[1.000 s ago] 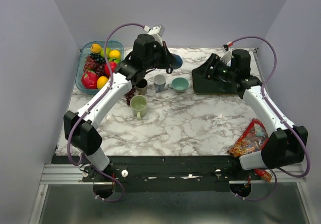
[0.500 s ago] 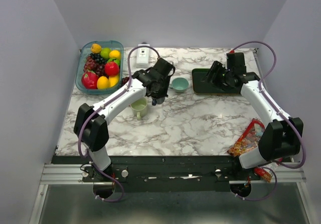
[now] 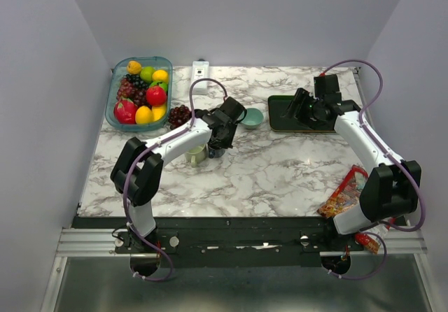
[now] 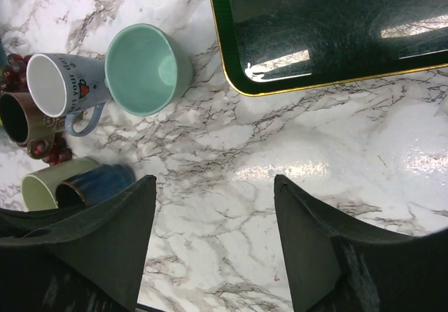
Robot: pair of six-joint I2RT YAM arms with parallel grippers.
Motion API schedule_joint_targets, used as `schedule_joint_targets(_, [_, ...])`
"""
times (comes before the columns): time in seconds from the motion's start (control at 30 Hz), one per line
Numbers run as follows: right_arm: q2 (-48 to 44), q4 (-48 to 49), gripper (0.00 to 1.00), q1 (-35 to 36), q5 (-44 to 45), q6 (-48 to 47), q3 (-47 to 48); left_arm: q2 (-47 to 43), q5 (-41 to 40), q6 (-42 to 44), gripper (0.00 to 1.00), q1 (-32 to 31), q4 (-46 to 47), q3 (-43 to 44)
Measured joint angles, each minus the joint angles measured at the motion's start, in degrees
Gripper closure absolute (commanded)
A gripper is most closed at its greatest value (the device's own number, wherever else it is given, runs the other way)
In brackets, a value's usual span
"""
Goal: Turn the mug right side up
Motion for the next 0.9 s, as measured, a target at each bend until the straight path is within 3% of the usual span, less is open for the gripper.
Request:
schedule_joint_targets(0.1, [0.0, -0.07, 0.23, 0.0, 0.17, -0.04, 0.0, 1.6, -0.39, 0.83, 1.0, -0.13, 1.42, 0.04])
schedule_joint_targets(0.33, [0.0, -0.17, 0.2, -0.2, 0.79, -1.14, 0.0, 2.75, -0.85, 2.08, 0.64, -0.13, 2.29, 0.5])
schedule_joint_targets(0.53, [0.0, -0.13, 0.16, -0.74, 4.04, -5.73, 0.0, 2.6, -0.79, 3.8, 0.43, -0.13, 3.43, 0.5])
schedule_joint_targets(0.7, [0.5, -0.09, 0.15, -1.53, 10.99, -11.5, 0.92, -0.04, -0.9, 5.81, 0.36, -0.13, 4.52, 0.37])
schedule_joint_targets(0.9, [4.0, 0.74, 0.15, -5.27, 18.6, -13.53, 1.81, -10.67, -3.41, 8.66, 0.26, -0.13, 9.79, -0.79])
